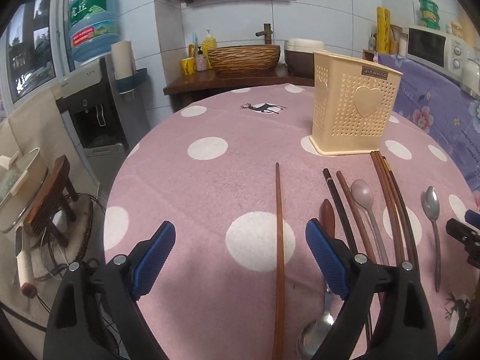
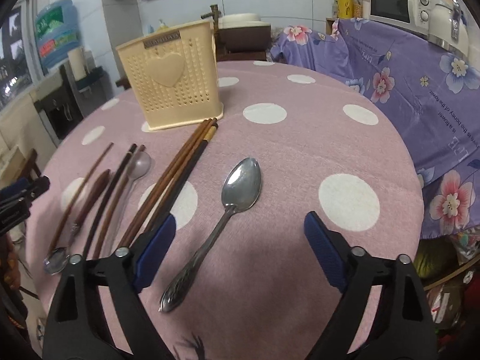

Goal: Organize utensils
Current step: 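Move the right tool over the metal spoon and close on its bowl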

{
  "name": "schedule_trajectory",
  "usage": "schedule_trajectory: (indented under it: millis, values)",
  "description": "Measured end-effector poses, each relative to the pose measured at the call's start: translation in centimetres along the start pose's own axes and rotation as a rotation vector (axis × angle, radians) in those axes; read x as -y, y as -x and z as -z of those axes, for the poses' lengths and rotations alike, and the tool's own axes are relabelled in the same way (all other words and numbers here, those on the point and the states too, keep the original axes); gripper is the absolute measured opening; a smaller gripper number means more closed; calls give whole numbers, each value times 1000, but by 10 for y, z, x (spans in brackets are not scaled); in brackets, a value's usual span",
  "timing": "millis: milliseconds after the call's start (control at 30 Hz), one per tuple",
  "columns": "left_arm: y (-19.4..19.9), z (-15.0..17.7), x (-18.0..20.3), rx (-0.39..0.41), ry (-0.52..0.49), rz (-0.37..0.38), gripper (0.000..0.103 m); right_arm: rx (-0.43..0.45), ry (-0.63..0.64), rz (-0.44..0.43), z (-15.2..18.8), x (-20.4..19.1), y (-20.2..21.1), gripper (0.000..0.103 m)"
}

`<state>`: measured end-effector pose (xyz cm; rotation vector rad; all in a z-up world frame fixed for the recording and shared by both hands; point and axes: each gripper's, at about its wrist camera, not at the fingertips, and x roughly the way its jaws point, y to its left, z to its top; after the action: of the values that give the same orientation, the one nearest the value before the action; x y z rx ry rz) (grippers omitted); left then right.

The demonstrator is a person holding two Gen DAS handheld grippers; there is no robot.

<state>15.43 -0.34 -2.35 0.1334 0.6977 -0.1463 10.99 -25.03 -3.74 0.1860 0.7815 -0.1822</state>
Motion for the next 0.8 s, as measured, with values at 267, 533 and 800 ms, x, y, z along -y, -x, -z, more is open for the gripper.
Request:
schedule_trajectory:
  millis: [267,533,800]
  values:
    - [-21,-20,0,-38,-27,6,83,-146,-105,38,-20,-4,-42,64]
    - [-32,-24,-6,-47,-5,38,83,-152,-79,125,-33,-19,-58,58]
    - [-38,-29,-10,-63,2,46,83,-162,0,120,-48,-33,-71,38]
